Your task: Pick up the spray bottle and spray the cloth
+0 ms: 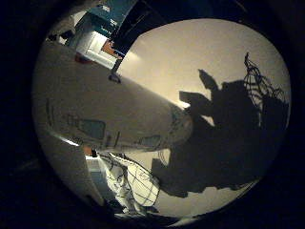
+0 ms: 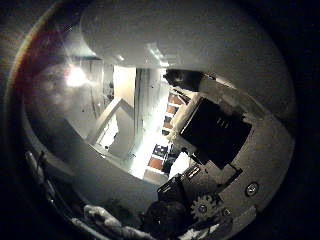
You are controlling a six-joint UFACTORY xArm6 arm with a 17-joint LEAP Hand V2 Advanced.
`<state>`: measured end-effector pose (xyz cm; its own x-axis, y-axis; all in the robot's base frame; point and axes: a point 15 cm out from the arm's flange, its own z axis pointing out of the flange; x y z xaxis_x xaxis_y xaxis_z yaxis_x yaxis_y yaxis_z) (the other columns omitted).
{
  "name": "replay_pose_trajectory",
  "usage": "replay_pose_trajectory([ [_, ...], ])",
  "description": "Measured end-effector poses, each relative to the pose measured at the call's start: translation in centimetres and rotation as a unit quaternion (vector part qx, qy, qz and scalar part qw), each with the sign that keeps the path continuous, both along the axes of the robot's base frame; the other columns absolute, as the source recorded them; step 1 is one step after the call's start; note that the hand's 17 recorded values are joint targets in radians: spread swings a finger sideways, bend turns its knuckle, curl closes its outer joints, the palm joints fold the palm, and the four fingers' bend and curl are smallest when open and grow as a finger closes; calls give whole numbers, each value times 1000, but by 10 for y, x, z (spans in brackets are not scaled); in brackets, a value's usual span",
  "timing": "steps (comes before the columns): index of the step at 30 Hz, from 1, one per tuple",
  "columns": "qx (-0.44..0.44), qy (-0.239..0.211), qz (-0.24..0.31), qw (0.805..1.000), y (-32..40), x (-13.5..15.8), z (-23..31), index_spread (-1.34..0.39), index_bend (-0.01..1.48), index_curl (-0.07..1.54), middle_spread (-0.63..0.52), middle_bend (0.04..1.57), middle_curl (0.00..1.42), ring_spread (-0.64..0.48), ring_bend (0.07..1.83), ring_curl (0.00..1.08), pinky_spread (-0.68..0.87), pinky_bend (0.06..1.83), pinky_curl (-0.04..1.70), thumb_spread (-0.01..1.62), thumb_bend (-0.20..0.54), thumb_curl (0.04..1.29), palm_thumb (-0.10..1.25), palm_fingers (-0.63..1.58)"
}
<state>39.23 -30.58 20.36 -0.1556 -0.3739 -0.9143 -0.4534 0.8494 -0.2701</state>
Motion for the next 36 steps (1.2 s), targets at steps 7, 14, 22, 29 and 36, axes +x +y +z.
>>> replay_pose_trajectory([
  [7,21,-26,11,999,10,9,15,-188,1020,709,-97,1187,660,-154,1340,541,-232,1213,510,916,-9,441,1056,1283],
  [14,-18,-60,46,997,27,13,78,-160,1121,701,-76,1276,652,-152,1407,569,-199,1264,608,927,-15,489,1090,1228],
  [22,-96,-19,148,984,72,1,119,-154,1162,673,-70,1308,625,-152,1431,578,-183,1253,686,974,-20,519,1094,1218],
  [29,-180,43,239,953,120,-8,141,-154,1179,655,-69,1319,606,-154,1440,575,-185,1214,735,1068,-17,503,1012,1224],
  [36,-268,109,334,897,178,-13,141,-151,1190,640,-69,1324,594,-154,1445,570,-211,1188,776,1078,-16,484,1012,1227],
])
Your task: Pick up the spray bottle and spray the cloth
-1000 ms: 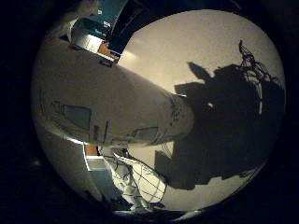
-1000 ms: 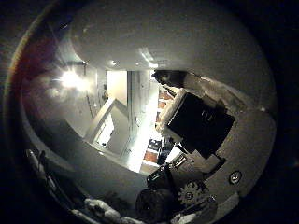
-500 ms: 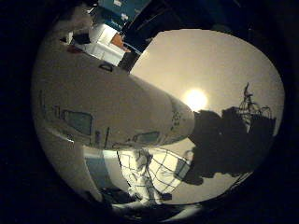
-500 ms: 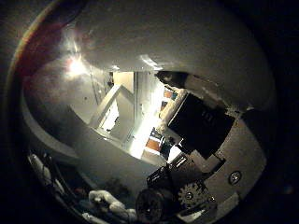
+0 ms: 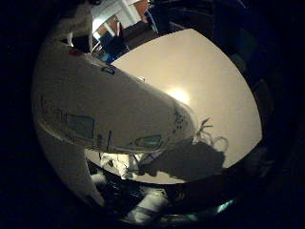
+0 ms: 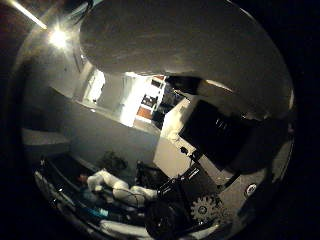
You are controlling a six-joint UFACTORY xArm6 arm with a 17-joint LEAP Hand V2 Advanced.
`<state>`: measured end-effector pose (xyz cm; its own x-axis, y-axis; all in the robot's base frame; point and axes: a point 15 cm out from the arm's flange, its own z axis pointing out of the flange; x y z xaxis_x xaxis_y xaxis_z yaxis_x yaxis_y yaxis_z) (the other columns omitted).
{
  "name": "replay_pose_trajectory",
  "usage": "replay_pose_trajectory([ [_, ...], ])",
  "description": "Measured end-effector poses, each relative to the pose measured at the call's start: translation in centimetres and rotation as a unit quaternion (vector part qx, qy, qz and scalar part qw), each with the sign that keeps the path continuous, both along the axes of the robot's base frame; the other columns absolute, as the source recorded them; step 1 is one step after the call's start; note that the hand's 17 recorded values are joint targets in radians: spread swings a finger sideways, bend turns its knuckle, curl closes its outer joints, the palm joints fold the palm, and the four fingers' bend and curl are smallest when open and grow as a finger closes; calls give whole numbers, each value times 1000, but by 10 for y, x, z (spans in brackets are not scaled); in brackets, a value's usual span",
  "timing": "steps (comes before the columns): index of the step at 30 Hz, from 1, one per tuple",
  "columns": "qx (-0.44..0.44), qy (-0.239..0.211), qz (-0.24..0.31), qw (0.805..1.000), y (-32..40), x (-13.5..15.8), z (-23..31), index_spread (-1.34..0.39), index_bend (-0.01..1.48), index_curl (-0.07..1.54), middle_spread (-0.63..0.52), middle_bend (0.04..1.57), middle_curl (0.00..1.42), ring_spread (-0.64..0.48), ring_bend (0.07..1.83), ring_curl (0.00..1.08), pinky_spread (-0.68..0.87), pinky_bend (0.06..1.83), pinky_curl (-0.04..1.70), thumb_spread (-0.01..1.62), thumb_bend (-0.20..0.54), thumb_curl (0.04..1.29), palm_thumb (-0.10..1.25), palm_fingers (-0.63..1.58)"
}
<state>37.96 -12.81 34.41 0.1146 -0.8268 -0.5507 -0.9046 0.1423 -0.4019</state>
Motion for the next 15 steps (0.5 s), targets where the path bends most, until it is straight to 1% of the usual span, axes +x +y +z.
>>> replay_pose_trajectory([
  [3,-60,24,31,997,15,1,-4,-151,1195,635,-69,1327,590,-154,1448,568,-220,1175,792,1066,-16,473,1018,1225],
  [6,-120,51,63,989,29,0,-8,-151,1199,634,-69,1332,590,-154,1448,566,-224,1166,805,1061,-15,470,1025,1226],
  [11,-211,93,99,968,41,0,-9,-155,1205,631,-69,1334,588,-154,1449,564,-231,1159,826,1074,-14,471,1042,1226],
  [15,-274,113,111,948,44,7,0,-156,1207,628,-69,1335,587,-153,1450,563,-234,1150,841,1078,-15,472,1038,1226],
])
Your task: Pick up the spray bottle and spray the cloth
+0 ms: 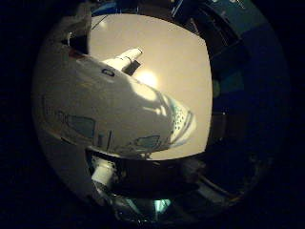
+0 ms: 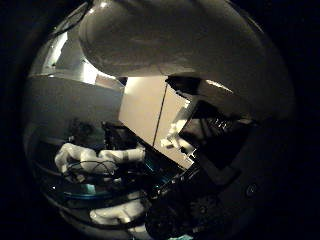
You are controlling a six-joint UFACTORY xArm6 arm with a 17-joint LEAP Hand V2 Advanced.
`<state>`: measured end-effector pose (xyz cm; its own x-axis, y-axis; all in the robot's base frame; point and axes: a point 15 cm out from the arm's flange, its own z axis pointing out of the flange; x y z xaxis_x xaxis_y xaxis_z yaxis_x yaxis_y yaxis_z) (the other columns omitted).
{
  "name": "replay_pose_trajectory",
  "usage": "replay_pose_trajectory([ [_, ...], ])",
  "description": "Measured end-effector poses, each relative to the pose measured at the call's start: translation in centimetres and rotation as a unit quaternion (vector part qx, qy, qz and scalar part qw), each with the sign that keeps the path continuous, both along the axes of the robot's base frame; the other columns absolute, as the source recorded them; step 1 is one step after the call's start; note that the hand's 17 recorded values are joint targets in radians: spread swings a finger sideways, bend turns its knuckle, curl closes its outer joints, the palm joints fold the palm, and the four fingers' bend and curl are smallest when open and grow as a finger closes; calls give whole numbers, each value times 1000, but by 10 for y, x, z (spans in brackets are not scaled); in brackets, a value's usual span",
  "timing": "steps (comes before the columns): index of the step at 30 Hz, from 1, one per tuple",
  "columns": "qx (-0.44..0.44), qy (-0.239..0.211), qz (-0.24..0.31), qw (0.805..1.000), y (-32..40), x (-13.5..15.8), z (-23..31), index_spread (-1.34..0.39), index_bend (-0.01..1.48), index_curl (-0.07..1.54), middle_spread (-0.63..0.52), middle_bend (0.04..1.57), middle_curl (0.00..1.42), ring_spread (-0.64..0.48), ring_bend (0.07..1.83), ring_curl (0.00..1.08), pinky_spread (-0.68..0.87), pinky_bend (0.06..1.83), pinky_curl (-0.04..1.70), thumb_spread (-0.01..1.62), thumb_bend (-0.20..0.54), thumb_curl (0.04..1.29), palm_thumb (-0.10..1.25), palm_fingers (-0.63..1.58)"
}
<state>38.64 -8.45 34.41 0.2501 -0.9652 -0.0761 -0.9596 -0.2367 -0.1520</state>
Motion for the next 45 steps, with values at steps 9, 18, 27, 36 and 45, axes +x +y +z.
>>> replay_pose_trajectory([
  [9,-132,36,36,990,9,4,-1,-160,1207,624,-69,1337,586,-154,1455,566,-240,1134,867,1074,-15,472,1033,1225],
  [18,-179,74,49,980,12,-1,-17,-161,1208,625,-69,1342,589,-156,1454,568,-244,1125,884,1081,-15,470,1031,1223],
  [27,-204,77,58,974,15,1,-20,-161,1209,626,-70,1339,591,-156,1453,570,-247,1119,895,1082,-15,474,1025,1221],
  [36,-212,81,65,972,25,4,-25,-161,1211,626,-70,1336,593,-156,1452,571,-248,1114,902,1091,-15,475,1021,1223],
  [45,-212,91,69,971,28,6,-34,-161,1210,627,-70,1339,595,-156,1451,571,-250,1111,906,1097,-14,477,1018,1225],
])
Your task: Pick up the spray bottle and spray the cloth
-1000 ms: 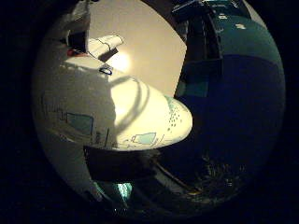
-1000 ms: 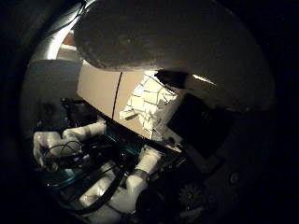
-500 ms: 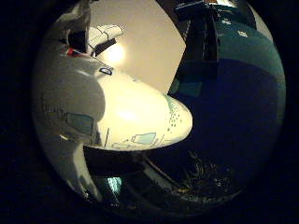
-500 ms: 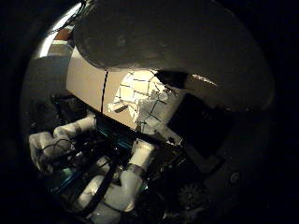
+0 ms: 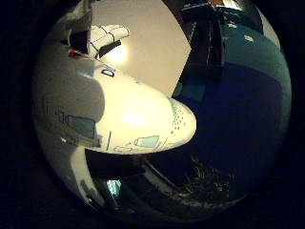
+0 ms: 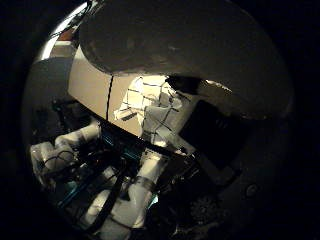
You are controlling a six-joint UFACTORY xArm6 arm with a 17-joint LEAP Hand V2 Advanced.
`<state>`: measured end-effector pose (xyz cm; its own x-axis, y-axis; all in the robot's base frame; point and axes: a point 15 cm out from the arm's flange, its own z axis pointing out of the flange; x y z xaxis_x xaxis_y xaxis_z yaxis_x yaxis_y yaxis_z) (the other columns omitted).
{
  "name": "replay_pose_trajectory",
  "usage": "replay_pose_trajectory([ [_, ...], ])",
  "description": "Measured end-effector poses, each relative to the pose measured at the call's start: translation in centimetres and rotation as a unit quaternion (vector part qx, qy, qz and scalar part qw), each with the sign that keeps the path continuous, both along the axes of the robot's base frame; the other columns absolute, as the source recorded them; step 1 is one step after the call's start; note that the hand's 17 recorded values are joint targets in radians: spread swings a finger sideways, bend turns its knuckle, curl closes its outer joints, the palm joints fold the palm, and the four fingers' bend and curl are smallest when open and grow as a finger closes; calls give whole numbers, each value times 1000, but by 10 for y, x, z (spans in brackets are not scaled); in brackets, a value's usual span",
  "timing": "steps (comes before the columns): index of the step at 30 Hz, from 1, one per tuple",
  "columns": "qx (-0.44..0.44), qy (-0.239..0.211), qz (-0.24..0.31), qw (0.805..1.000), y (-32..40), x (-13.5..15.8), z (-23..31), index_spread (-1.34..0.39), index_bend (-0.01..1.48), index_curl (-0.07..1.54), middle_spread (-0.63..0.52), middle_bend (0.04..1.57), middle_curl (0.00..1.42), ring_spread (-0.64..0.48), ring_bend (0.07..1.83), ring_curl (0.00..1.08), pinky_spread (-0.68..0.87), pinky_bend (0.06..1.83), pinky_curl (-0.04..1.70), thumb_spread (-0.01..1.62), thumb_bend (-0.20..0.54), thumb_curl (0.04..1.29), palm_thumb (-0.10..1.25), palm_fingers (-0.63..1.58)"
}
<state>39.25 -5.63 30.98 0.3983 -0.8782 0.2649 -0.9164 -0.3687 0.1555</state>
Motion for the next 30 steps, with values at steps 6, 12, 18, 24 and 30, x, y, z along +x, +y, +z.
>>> replay_pose_trajectory([
  [6,8,0,-2,1000,4,-1,1,-161,1211,628,-70,1336,594,-156,1451,572,-250,1110,909,1100,-12,477,1022,1223],
  [12,62,1,-4,998,37,-5,3,-161,1211,630,-70,1337,594,-156,1452,572,-251,1109,910,1117,-14,474,1034,1222],
  [18,160,-13,-2,987,100,1,18,-161,1210,630,-74,1339,594,-156,1451,572,-252,1112,913,1120,-14,472,1033,1223],
  [24,270,-34,-10,962,164,9,50,-161,1210,631,-77,1341,593,-156,1452,572,-237,1112,920,1124,-13,473,1031,1222],
  [30,391,-61,-28,918,221,22,81,-161,1212,631,-73,1343,592,-156,1453,572,-225,1107,928,1122,-12,477,1044,1220],
])
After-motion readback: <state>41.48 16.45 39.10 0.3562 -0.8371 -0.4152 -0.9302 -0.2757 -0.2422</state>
